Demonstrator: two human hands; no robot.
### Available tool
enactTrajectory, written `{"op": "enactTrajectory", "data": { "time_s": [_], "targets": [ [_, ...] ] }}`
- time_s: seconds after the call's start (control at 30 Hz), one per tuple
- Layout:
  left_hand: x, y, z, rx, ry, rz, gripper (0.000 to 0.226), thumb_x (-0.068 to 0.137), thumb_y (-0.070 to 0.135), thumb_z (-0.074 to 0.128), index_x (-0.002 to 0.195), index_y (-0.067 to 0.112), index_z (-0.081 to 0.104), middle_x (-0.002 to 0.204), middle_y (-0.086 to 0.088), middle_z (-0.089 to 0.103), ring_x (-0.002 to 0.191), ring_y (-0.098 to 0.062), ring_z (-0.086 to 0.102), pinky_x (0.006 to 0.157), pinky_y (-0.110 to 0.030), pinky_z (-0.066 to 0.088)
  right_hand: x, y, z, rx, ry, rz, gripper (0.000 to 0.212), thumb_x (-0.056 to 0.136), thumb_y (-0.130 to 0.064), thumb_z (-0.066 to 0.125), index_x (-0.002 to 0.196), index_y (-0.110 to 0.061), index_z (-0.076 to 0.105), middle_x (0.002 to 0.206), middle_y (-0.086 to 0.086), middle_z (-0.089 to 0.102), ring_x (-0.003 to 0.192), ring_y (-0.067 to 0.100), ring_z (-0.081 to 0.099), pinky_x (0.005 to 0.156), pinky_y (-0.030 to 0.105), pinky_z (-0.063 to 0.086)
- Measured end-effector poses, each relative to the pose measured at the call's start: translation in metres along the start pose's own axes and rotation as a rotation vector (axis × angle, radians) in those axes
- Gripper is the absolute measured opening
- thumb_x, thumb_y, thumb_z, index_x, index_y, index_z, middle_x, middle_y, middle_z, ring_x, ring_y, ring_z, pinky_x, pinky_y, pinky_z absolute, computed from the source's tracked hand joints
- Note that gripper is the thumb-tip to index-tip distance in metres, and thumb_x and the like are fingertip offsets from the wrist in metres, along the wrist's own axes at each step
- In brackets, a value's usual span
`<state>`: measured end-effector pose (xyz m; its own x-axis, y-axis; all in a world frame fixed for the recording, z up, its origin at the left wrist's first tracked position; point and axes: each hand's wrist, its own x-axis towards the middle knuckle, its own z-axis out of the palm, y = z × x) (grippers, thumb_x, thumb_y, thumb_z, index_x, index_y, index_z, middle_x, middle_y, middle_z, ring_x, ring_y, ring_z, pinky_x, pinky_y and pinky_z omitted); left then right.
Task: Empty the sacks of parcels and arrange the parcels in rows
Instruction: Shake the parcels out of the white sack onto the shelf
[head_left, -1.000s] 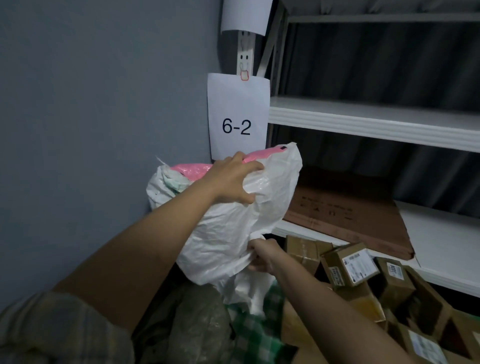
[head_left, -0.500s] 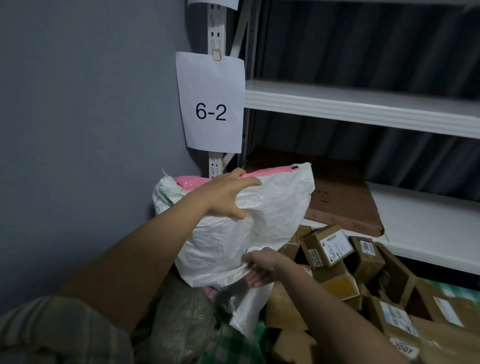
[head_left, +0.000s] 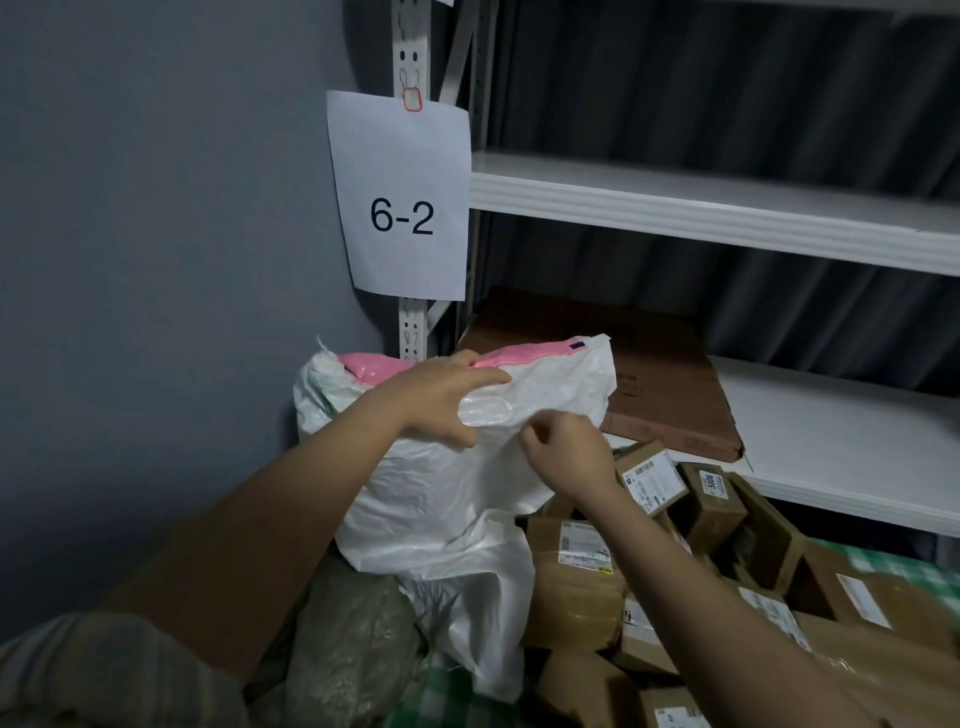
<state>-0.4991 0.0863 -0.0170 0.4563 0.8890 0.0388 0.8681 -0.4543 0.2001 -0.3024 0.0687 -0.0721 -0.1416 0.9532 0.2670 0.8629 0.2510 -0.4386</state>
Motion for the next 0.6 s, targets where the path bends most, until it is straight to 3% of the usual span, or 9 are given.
{"op": "enactTrajectory", "data": {
  "time_s": [0.07,0.13,0.2,0.23,0.27,0.33,0.43,0.6],
  "targets": [
    [-0.001,-0.001,0.000,-0.003,0.001,-0.004,0.084,0.071,0.033,0.072,0.144,0.041,0.032,0.134,0.003,0.038,0.113,-0.018,0.047,0.090,-0.039,0.049,0.001,-0.003,-0.009,-0.013,0.208,-0.199,0.020,0.090,-0.024,0.056,0.091,-0.011,0.070,0.090,0.004,0.068,0.089,0.023,0.060,0.066,0.028,0.045],
    [-0.002,-0.003,0.000,-0.013,-0.014,-0.007,0.084,0.070,0.036,0.072,0.143,0.044,0.032,0.136,0.005,0.038,0.116,-0.017,0.047,0.091,-0.039,0.048,0.008,0.000,-0.016,0.017,0.287,-0.410,0.029,0.086,-0.028,0.062,0.110,-0.012,0.064,0.117,0.005,0.060,0.114,0.025,0.050,0.086,0.030,0.044],
    [-0.004,-0.004,-0.001,-0.021,-0.031,0.007,0.084,0.069,0.037,0.072,0.142,0.046,0.032,0.135,0.006,0.039,0.116,-0.016,0.047,0.092,-0.039,0.048,0.018,0.004,-0.023,-0.021,0.083,-0.469,0.068,0.082,-0.051,0.064,0.140,-0.022,0.045,0.152,0.004,0.033,0.142,0.023,0.021,0.114,0.036,0.023],
    [-0.005,-0.003,-0.002,-0.024,-0.040,0.013,0.085,0.069,0.038,0.072,0.143,0.047,0.032,0.135,0.006,0.039,0.116,-0.016,0.047,0.093,-0.039,0.048,0.023,0.007,-0.025,-0.095,-0.036,-0.441,0.089,0.075,-0.068,0.060,0.149,-0.028,0.030,0.161,0.002,0.014,0.148,0.021,0.003,0.120,0.041,0.008],
    [-0.007,-0.003,-0.003,-0.025,-0.049,0.016,0.085,0.070,0.037,0.073,0.144,0.046,0.031,0.137,0.006,0.039,0.117,-0.016,0.047,0.094,-0.039,0.048,0.028,0.009,-0.026,-0.179,-0.126,-0.398,0.105,0.066,-0.083,0.053,0.153,-0.034,0.017,0.163,-0.001,-0.001,0.148,0.021,-0.010,0.120,0.047,-0.004],
    [-0.011,-0.005,-0.003,-0.042,-0.074,0.019,0.086,0.069,0.037,0.073,0.143,0.048,0.032,0.140,0.008,0.037,0.122,-0.014,0.045,0.097,-0.037,0.046,0.037,0.017,-0.028,-0.287,-0.253,-0.317,0.121,0.054,-0.094,0.049,0.153,-0.040,0.006,0.163,-0.004,-0.012,0.147,0.024,-0.021,0.117,0.053,-0.016],
    [-0.015,-0.010,-0.006,-0.107,-0.105,0.025,0.084,0.065,0.040,0.071,0.140,0.051,0.035,0.142,0.012,0.038,0.126,-0.011,0.043,0.102,-0.036,0.043,0.049,0.021,-0.029,-0.373,-0.348,-0.304,0.116,0.060,-0.083,0.063,0.153,-0.039,0.009,0.163,-0.004,0.002,0.148,0.027,-0.013,0.114,0.053,-0.017],
    [-0.015,-0.016,-0.011,-0.168,-0.098,0.017,0.083,0.067,0.035,0.073,0.140,0.049,0.036,0.141,0.013,0.040,0.124,-0.009,0.043,0.106,-0.035,0.040,0.059,0.007,-0.029,-0.510,-0.264,-0.411,0.094,0.068,-0.080,0.058,0.145,-0.030,0.039,0.139,0.001,0.049,0.135,0.027,0.036,0.117,0.050,0.008]
  ]
}}
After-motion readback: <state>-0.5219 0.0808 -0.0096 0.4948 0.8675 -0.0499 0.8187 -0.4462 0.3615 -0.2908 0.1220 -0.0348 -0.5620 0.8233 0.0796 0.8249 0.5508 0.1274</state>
